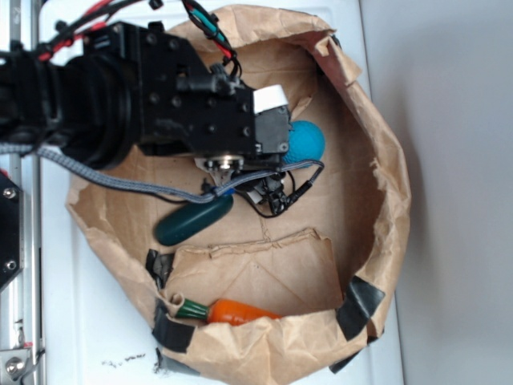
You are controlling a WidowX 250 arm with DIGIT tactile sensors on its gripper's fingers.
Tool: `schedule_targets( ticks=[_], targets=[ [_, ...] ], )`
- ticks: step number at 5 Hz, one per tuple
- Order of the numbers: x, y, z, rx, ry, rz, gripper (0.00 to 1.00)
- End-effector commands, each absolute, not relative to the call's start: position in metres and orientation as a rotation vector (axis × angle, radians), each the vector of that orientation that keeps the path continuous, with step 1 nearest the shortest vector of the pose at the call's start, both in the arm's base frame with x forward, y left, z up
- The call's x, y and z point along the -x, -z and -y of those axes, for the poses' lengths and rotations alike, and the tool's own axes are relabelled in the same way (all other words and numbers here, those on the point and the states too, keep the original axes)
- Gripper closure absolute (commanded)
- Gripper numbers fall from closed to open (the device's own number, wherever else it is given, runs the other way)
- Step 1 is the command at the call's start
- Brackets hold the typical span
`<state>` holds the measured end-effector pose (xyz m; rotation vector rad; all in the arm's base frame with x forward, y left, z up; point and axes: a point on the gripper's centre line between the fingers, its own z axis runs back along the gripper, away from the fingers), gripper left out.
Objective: Grab the white paper.
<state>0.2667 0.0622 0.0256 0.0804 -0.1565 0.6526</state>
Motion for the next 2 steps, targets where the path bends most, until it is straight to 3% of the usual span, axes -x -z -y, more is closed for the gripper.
schedule_targets(
  ticks=[1, 2],
  targets=[
    [-0.268, -0.105, -0.063, -0.002, -0.705, 0.171, 1.0],
    [-0.265, -0.145, -0.054, -0.022, -0.737, 0.185, 1.0]
  ],
)
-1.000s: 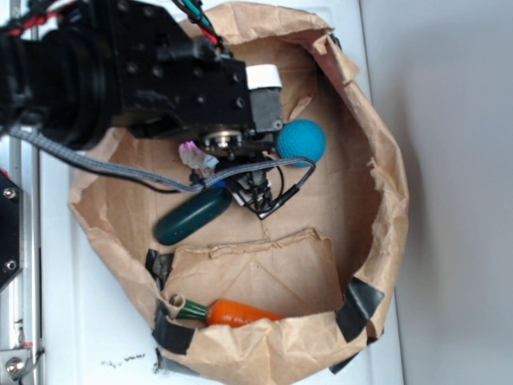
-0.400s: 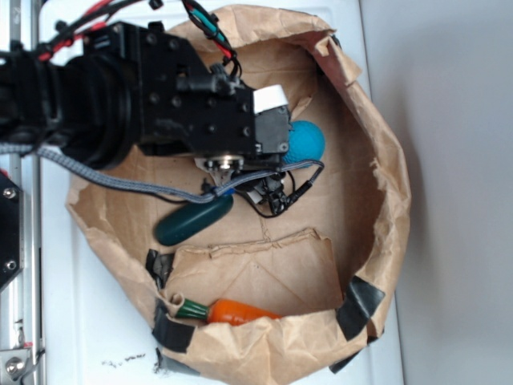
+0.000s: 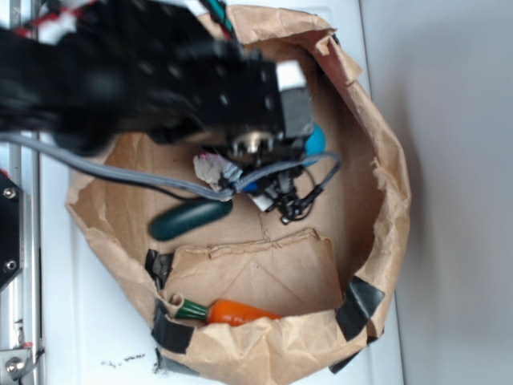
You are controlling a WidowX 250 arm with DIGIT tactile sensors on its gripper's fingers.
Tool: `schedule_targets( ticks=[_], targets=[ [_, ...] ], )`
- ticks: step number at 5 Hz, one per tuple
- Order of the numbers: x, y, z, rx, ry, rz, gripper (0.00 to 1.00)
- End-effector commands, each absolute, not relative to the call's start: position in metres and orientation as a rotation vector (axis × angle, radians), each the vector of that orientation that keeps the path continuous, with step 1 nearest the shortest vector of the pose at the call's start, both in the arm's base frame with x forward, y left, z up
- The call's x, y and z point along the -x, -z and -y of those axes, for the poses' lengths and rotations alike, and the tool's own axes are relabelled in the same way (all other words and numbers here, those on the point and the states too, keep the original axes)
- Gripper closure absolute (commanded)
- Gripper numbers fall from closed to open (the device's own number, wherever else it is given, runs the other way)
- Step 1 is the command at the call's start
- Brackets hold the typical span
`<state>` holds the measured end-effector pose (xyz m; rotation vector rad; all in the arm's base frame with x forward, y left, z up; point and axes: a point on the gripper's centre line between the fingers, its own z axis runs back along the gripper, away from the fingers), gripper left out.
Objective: Grab the white paper.
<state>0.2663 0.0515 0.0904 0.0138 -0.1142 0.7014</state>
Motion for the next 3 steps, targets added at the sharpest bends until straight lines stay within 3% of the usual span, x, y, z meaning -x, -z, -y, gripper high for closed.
schedule_targets(
  ticks=[1, 2, 3],
  targets=[
    [-0.263, -0.169, -0.04, -0.055, -0.702, 0.16, 1.0],
    [-0.253, -0.193, -0.025, -0.049, -0.636, 0.169, 1.0],
    [-0.242, -0.202, -0.018, -0.052, -0.625, 0.222, 1.0]
  ],
)
